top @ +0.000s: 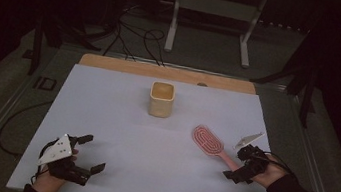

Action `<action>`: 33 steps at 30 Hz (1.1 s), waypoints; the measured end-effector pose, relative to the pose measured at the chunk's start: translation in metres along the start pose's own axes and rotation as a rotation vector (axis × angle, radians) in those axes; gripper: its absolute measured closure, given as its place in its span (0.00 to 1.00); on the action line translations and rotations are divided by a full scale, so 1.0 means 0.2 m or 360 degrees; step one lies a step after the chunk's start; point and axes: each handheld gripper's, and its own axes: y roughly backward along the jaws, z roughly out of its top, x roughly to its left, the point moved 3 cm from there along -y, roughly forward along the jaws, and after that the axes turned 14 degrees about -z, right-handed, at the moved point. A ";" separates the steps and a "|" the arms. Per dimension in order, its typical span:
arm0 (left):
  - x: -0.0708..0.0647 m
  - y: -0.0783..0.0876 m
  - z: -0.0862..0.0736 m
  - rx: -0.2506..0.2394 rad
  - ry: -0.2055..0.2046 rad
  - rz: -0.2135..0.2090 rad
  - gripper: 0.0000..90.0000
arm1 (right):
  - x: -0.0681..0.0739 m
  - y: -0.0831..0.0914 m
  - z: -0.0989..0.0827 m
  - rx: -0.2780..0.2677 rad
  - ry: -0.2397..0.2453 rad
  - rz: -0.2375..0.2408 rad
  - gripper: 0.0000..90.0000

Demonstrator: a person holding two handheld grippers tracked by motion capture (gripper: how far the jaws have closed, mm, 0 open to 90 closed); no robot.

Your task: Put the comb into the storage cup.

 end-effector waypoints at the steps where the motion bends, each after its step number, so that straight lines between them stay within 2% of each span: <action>1: 0.00 0.00 0.00 0.0000 0.0000 0.0001 0.00 | -0.01 0.00 0.00 0.0010 0.0000 -0.0007 0.11; 15: 0.00 0.00 0.00 0.0001 0.0001 0.0000 0.00 | -0.04 -0.04 0.07 0.0052 -0.0009 0.0006 0.13; 19: 0.00 0.00 0.00 0.0002 0.0002 -0.0001 0.00 | -0.05 -0.06 0.09 0.0064 0.0024 0.0004 0.13; 25: 0.00 0.00 0.00 0.0001 0.0004 -0.0005 0.00 | -0.04 -0.07 0.11 0.0099 0.0022 0.0011 0.11; 27: 0.00 0.00 0.00 0.0001 0.0004 -0.0005 0.00 | -0.04 -0.08 0.12 0.0103 0.0048 0.0015 0.10; 33: 0.00 0.00 0.00 0.0000 0.0005 -0.0005 0.00 | -0.03 -0.10 0.15 0.0131 0.0061 0.0016 0.13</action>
